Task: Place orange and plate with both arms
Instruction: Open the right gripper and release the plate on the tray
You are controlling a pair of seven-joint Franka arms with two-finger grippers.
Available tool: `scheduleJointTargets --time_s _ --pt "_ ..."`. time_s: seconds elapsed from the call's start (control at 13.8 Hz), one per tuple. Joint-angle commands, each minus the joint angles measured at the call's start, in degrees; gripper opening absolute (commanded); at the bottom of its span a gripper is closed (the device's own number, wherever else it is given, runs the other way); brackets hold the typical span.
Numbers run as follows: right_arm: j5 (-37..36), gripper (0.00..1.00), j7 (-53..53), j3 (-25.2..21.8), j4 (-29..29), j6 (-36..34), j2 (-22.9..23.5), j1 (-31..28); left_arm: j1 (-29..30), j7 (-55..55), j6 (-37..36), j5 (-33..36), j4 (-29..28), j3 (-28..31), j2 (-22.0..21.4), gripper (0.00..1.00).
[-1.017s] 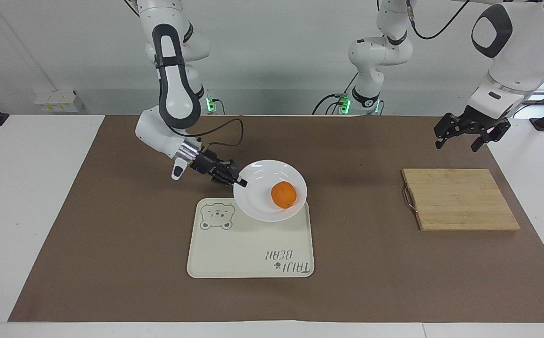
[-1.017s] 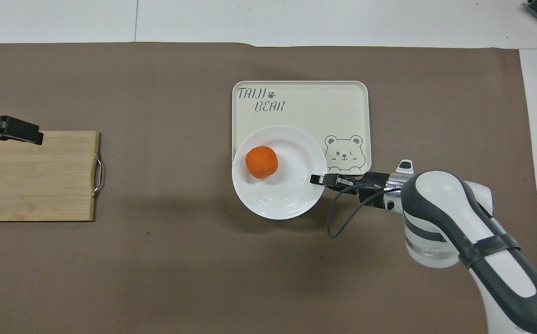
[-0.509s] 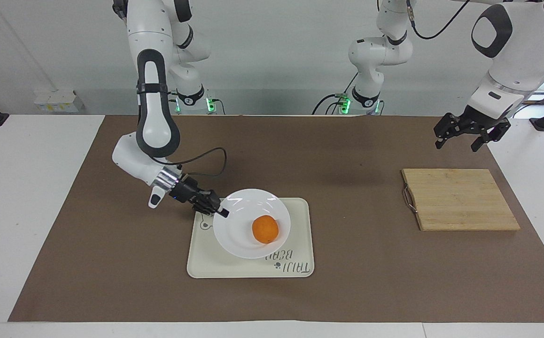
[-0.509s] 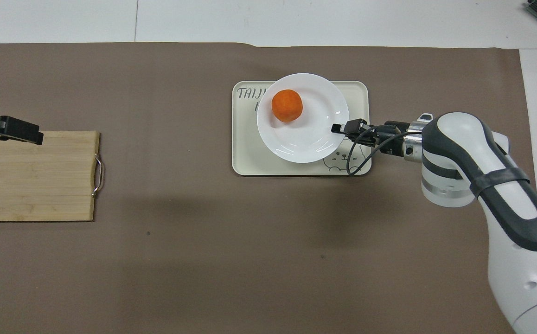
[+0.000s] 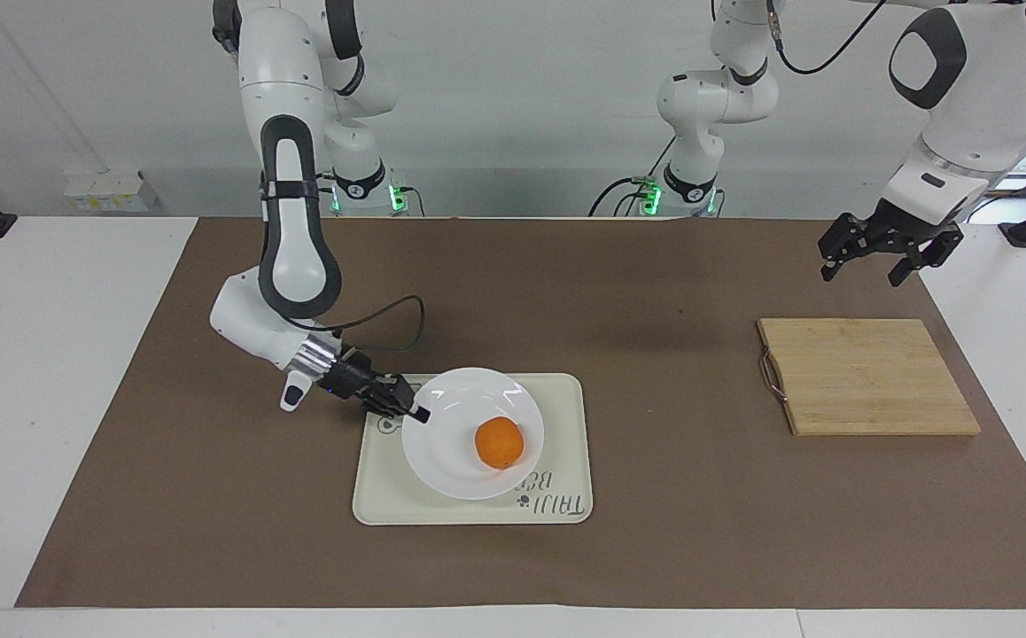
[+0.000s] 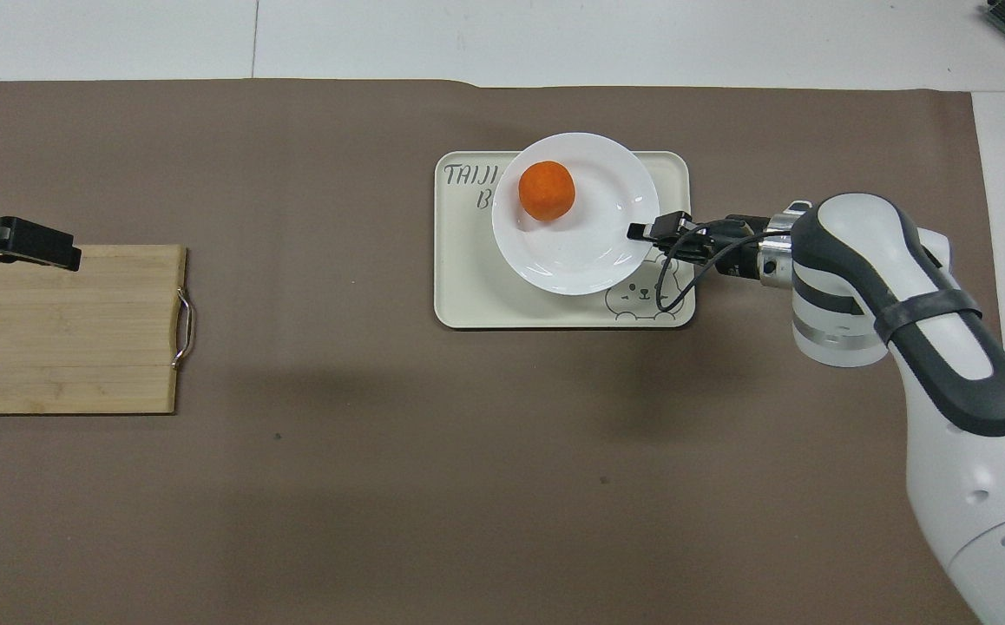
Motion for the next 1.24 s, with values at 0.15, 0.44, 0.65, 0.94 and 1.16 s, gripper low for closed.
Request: scheduleJointTargets --time_s 0.15,0.44,0.65,0.94,1.16 --pt "-1.6 0.0 1.7 0.1 1.4 -1.1 1.7 -0.7 0.3 -0.5 -1.2 0.2 1.4 -0.2 0.6 1.0" --pt "-1.6 0.0 1.7 0.1 1.2 -0.2 1.8 -0.1 0.3 -0.5 -1.2 0.2 1.4 -0.2 0.6 1.0" --pt "-1.9 0.0 1.8 0.0 0.2 0.3 1.7 0.3 0.3 -0.5 -1.2 0.2 1.4 -0.2 0.6 1.0" --pt "-4.4 0.08 1.7 0.0 -0.2 1.3 1.7 0.6 0.3 -0.5 -1.2 0.1 1.4 -0.2 0.6 1.0" --pt "-7.1 1.0 1.5 0.1 0.2 1.5 1.7 -0.1 0.3 -0.5 -1.2 0.2 1.4 -0.2 0.6 1.0"
